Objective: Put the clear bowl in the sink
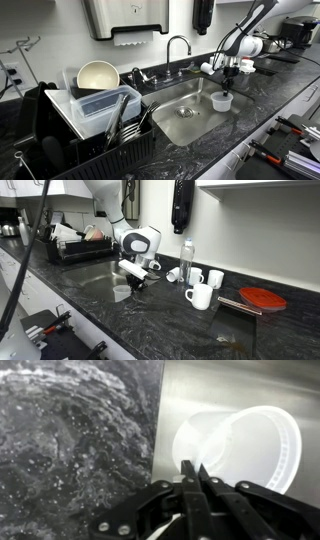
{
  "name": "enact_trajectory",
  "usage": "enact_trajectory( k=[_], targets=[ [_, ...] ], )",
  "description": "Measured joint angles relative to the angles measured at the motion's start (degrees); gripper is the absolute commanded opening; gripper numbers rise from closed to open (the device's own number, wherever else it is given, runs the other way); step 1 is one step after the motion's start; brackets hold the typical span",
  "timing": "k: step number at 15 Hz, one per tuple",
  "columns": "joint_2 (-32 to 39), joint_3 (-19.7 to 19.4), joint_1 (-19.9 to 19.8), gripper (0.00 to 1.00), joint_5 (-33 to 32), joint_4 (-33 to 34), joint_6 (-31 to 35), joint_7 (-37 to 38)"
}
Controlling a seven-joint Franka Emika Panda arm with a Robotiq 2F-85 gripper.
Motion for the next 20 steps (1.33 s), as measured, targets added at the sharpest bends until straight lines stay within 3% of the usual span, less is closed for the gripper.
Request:
enact_trajectory(
  k=[17,19,20],
  targets=[
    [6.85,6.80,-3.24,0.01,1.37,2.93,1.13,-1.76],
    [8.44,7.15,-3.70,0.14,1.37,3.71,1.38,-2.35],
    [8.82,7.33,-3.97,0.32,1.37,4.22,1.37,-2.63]
  ],
)
